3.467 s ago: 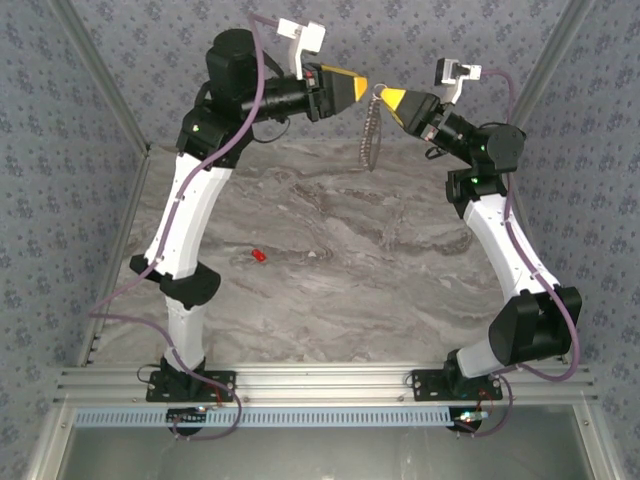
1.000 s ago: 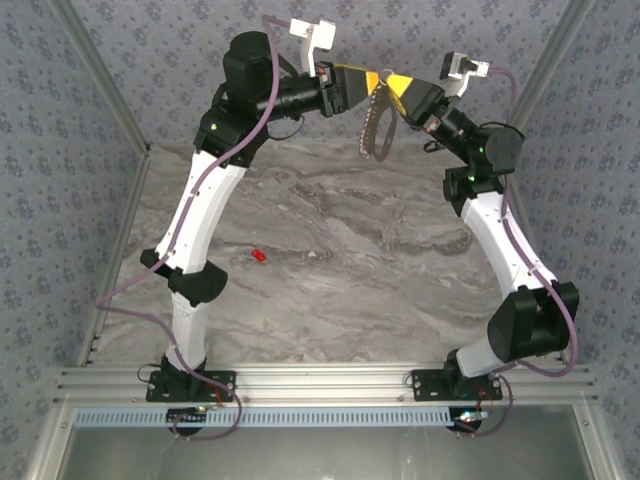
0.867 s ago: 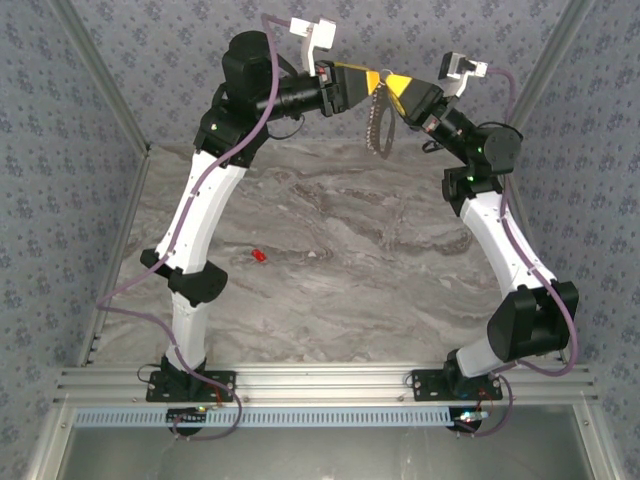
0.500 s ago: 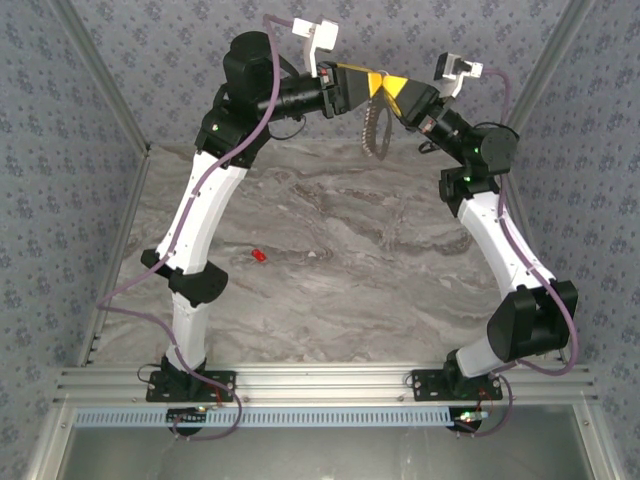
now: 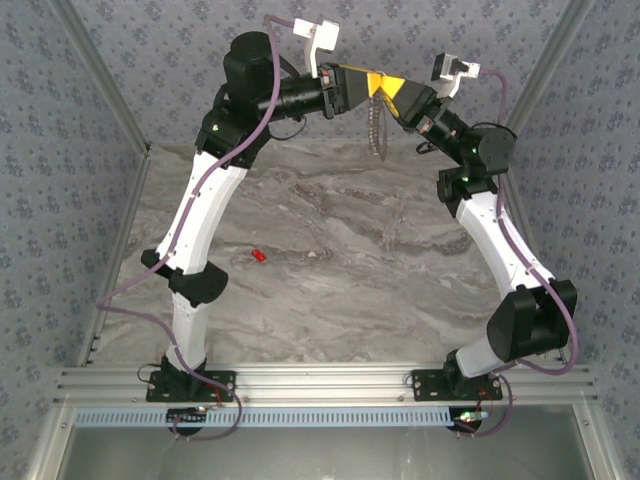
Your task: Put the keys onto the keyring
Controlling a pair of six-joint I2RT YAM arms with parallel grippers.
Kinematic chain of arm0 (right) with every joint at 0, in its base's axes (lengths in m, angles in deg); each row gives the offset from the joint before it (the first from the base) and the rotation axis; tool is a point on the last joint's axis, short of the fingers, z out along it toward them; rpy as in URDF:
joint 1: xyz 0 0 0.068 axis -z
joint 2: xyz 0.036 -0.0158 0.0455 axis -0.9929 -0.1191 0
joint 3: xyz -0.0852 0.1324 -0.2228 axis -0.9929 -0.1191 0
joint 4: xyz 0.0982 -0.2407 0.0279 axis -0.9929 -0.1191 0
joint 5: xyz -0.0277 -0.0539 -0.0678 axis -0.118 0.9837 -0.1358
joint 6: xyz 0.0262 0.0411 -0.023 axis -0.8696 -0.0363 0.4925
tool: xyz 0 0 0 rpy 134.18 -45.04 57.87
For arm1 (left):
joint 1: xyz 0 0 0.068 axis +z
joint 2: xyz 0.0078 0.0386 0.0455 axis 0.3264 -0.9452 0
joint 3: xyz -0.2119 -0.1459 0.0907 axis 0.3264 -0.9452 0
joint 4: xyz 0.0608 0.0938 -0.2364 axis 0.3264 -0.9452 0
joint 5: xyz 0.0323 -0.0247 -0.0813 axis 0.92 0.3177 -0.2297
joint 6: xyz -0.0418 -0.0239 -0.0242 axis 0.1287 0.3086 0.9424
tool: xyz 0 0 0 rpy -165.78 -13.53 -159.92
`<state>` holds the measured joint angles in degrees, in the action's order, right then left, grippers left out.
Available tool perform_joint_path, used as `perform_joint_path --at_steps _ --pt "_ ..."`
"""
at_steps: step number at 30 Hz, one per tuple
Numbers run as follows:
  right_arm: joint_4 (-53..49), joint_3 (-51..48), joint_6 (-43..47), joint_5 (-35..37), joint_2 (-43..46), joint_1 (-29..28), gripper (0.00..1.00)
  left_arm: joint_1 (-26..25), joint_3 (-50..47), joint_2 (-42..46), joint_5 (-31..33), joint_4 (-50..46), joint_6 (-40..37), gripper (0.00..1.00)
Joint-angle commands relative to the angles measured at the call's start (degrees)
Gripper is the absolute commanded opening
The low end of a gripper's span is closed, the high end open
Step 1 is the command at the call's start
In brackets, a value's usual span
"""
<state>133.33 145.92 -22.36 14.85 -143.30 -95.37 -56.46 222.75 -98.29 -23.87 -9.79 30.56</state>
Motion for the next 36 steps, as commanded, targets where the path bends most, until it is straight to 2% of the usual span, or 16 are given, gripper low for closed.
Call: perform_joint_path --at_steps 1,5,9,16,23,36 --pt "2.1 1.8 0.3 1.9 -0.2 -0.1 0.0 -0.4 1.2 1.4 -1.6 1.9 0.0 0.24" --pt "2.4 1.6 0.0 2.5 -0.3 0.1 0.0 -0.4 1.2 1.2 -1.7 2.2 0.3 0.19" --pt "2.7 1.4 -0.3 2.6 -0.4 0.2 0.0 -0.4 1.2 0.9 -2.0 3.1 0.8 0.1" --pt "3.0 1.6 -0.6 2.2 -0.4 0.2 0.0 -0.4 1.2 0.4 -2.3 4.4 1.9 0.1" --pt "3.7 1.9 -1.2 1.9 -0.9 0.2 0.0 -0.6 1.2 -0.2 -2.3 5.8 2.8 0.16" --pt "4.0 2.7 -1.9 1.8 -1.5 0.3 0.0 -1.2 1.2 -0.9 -4.1 5.8 2.0 0.03"
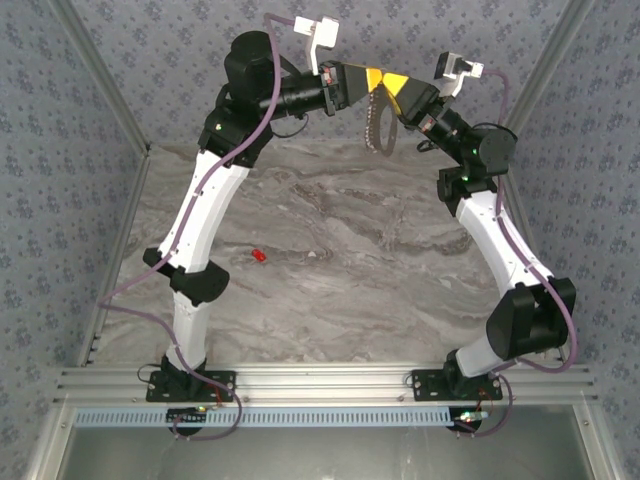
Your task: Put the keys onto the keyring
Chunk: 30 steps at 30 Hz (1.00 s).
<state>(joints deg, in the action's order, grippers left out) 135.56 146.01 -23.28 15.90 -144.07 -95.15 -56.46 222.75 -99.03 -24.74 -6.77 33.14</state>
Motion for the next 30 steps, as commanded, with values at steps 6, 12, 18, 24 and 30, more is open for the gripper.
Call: perform_joint_path --at_steps 6,12,18,24,30 --pt "1.8 2.6 -1.3 0.5 -0.9 0.4 0.0 -1.4 1.4 0.4 -0.9 -3.1 -8.0 0.0" --pt "1.4 -0.7 -2.3 1.0 1.1 4.8 0.34 -1.4 1.4 2.1 3.6 -10.4 -21.2 0.0" --pt "-0.9 -5.7 -2.2 0.5 4.8 10.9 0.43 -1.4 1.3 4.0 3.2 -13.1 -30.7 0.0" --pt "-3.5 -9.4 -1.3 -0.1 7.1 13.6 0.45 -1.4 1.3 6.0 0.1 -13.7 -40.0 0.0" --pt "-7.6 -9.6 2.2 -1.1 7.9 13.7 0.45 -1.6 1.2 7.3 2.1 -14.1 -45.9 0.0"
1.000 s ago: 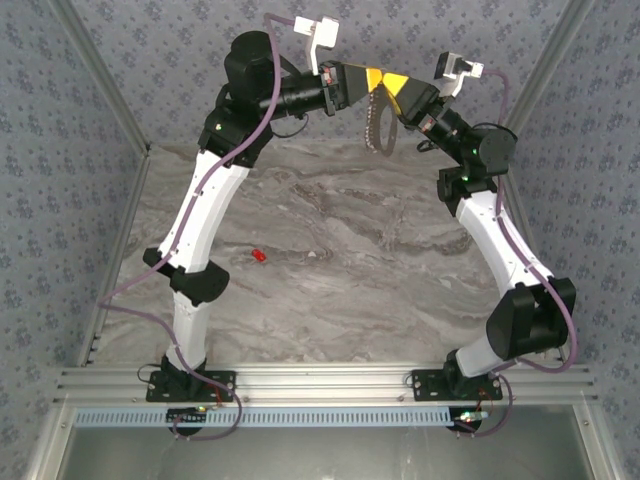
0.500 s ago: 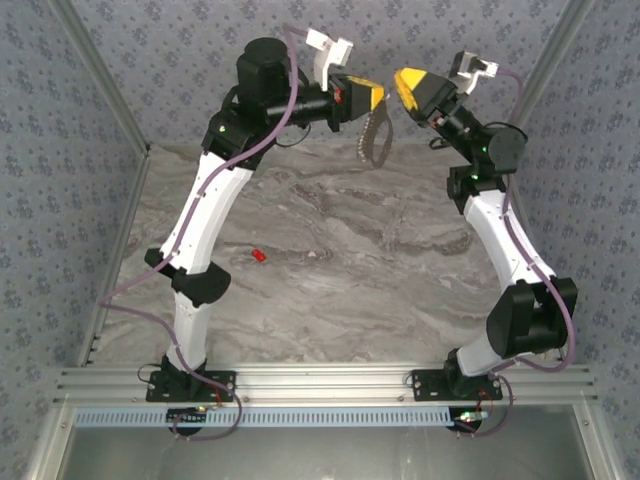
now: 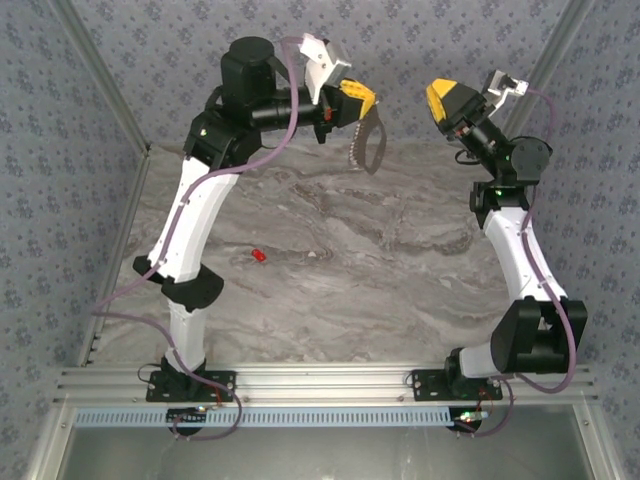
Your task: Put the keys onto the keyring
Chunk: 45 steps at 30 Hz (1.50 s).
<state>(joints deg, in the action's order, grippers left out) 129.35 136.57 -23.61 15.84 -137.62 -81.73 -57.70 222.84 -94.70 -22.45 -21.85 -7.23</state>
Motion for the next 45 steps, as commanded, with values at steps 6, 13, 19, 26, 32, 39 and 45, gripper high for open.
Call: perform_joint_path --at_steps 6,13,19,26,32,39,45 --pt "-2.8 -0.5 3.7 -1.3 1.2 0.3 0.45 -1.2 1.1 4.0 3.2 -0.3 -11.9 0.0" --pt "-2.6 -0.9 3.7 -1.1 0.5 0.1 0.45 -1.7 1.1 4.4 5.8 -0.4 -15.1 0.0" --pt "-2.4 -1.3 3.8 -0.8 0.2 -0.1 0.45 -1.8 1.1 4.7 7.7 -0.4 -16.4 0.0" --pt "-2.4 -1.5 3.8 -0.8 -0.1 -0.4 0.45 -1.8 1.1 4.6 10.2 -0.2 -15.5 0.0" --pt "-3.7 -1.5 4.4 -1.2 -0.8 -1.1 0.45 -1.6 1.0 3.2 18.9 -1.8 -10.0 0.0" --pt "-11.2 -2.8 10.5 -3.2 -1.1 -4.1 0.44 2.2 0.7 1.6 24.8 -7.4 0.8 0.0" --pt "-25.0 -7.0 22.5 -3.6 -1.5 -9.2 0.44 7.2 -13.0 5.8 25.3 -7.0 6.1 0.0"
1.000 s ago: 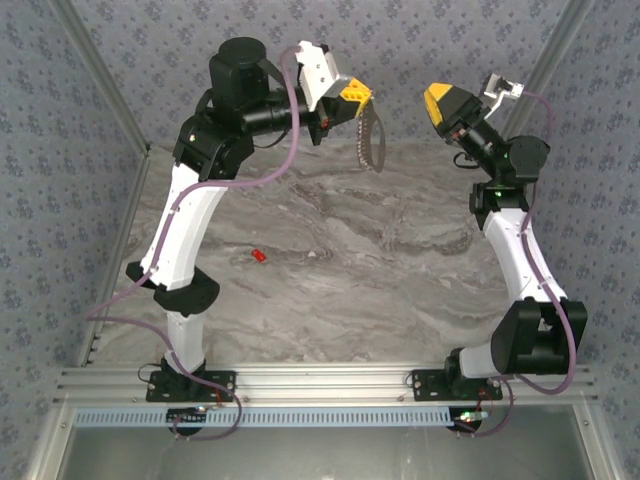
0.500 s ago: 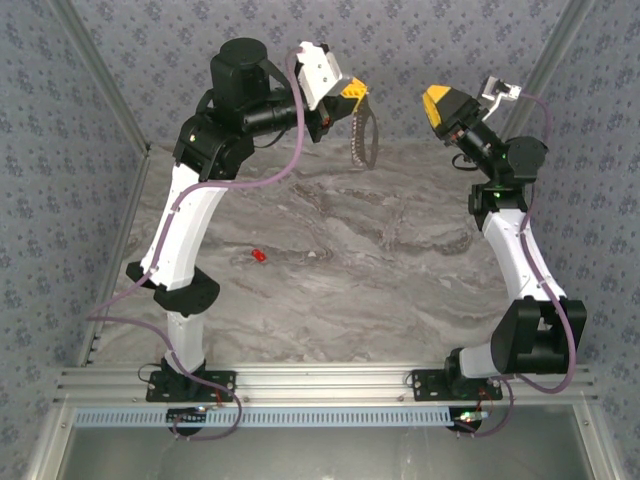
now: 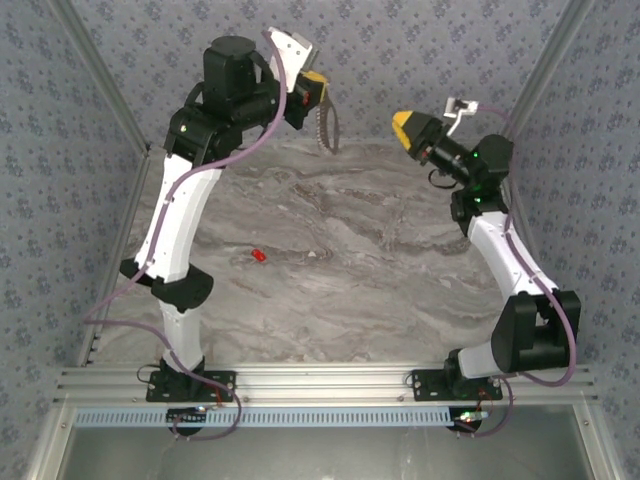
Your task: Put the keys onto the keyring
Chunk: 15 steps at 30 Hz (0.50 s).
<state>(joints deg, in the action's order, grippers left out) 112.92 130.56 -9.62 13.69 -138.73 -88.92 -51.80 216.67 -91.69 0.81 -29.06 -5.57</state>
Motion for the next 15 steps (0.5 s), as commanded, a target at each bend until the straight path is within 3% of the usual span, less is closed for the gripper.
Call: perform_joint_path --at_steps 1,5,7,15 --pt "-11.4 -1.2 11.1 -1.3 -0.7 -3.1 0.44 1.8 -13.4 5.7 3.0 3.8 4.9 0.0" --pt "-18.3 -2.5 17.9 -0.6 -2.6 -7.4 0.43 6.9 -51.7 23.2 4.0 32.2 15.4 0.0" --pt "-19.2 -3.3 19.0 -0.8 -3.8 -9.2 0.43 10.1 -64.2 30.2 4.8 41.2 20.3 0.0" --pt "-24.4 -3.8 24.8 -1.0 -11.6 -16.3 0.41 16.3 -79.6 46.1 7.5 34.5 18.8 0.0"
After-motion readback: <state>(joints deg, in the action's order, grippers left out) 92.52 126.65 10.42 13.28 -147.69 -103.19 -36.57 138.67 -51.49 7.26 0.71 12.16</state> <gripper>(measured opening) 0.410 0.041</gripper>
